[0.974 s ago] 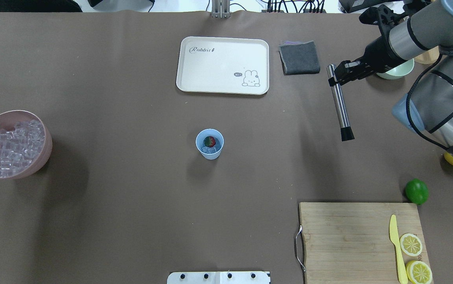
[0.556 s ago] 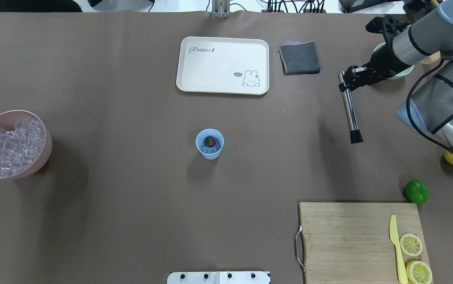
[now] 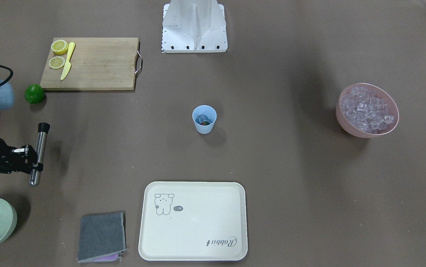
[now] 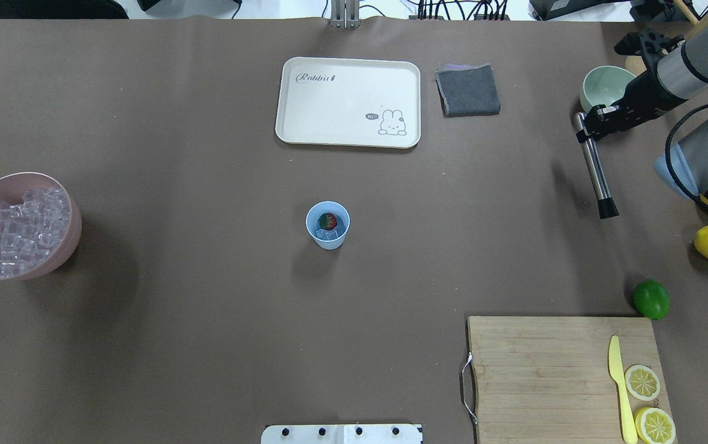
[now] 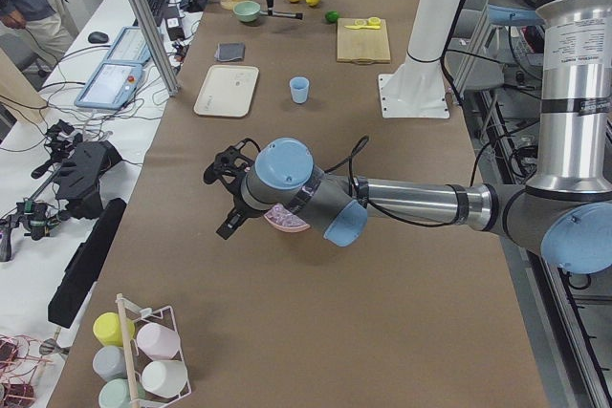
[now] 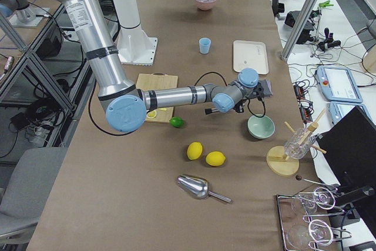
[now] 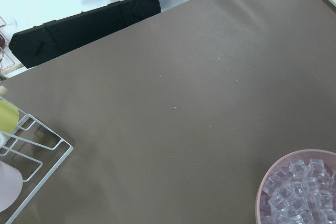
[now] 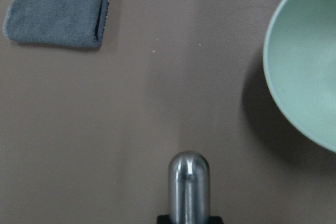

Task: Mash ice and strawberries in cup
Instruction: 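Lower the muddler to the table and open the right gripper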

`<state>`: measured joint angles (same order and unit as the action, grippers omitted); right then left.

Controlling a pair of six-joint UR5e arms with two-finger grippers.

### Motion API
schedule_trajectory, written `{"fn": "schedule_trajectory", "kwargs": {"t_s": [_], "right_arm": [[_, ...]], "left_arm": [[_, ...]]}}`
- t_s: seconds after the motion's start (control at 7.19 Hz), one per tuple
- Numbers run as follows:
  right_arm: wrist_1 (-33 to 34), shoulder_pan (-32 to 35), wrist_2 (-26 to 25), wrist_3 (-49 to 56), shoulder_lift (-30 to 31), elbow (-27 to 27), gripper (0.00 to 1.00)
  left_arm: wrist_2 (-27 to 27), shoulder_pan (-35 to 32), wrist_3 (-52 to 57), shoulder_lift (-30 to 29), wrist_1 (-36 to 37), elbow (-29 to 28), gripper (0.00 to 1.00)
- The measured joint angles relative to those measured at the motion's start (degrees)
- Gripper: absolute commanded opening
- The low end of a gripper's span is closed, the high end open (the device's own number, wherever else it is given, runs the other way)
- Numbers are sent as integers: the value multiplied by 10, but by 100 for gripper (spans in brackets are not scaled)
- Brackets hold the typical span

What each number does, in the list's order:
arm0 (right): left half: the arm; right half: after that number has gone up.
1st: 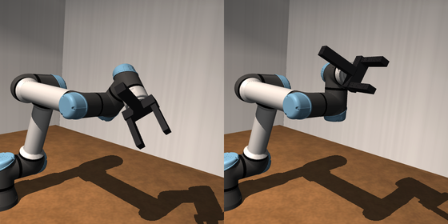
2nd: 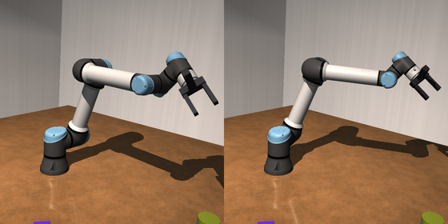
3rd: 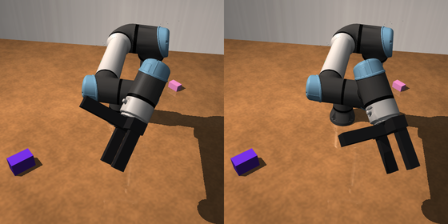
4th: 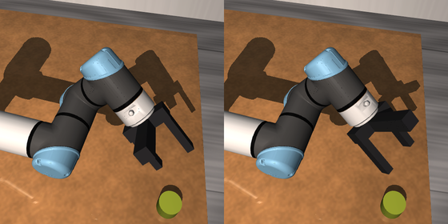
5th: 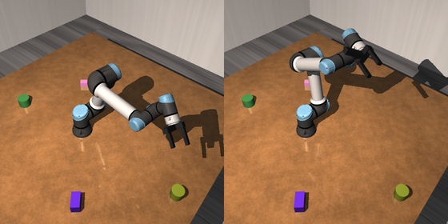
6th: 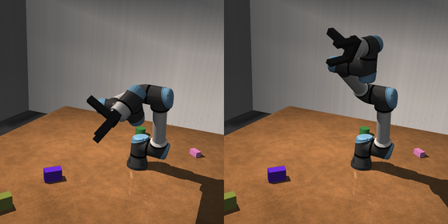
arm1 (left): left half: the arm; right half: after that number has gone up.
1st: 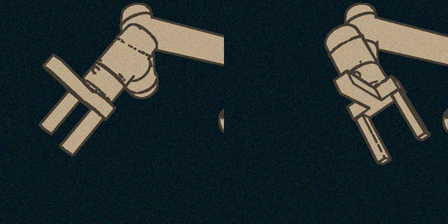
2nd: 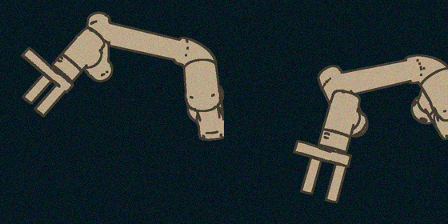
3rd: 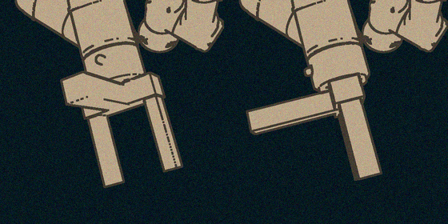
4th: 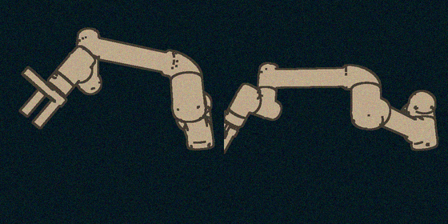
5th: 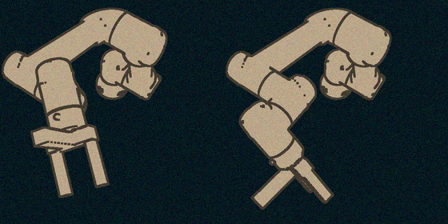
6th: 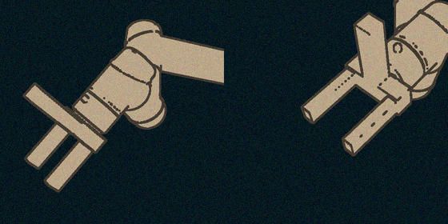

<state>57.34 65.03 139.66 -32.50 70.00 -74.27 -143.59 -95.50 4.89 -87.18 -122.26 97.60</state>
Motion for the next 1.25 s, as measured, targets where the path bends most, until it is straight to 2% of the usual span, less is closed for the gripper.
{"fn": "schedule_trajectory", "kwargs": {"t_s": [0.42, 0.83, 0.97, 1.25], "right_arm": [[-1, -1, -7, -7, 17, 3, 0], [-2, -32, -19, -51, 13, -2, 0], [-3, -39, -24, -57, 15, -4, 55], [-5, -47, -27, -60, 18, -5, 69]], "left_arm": [[1, -2, -1, 4, 1, 2, 97], [1, -2, 1, 7, 0, 3, 97], [2, -2, 1, 7, 0, 3, 97], [10, -1, 3, 6, 0, 2, 97]]}}
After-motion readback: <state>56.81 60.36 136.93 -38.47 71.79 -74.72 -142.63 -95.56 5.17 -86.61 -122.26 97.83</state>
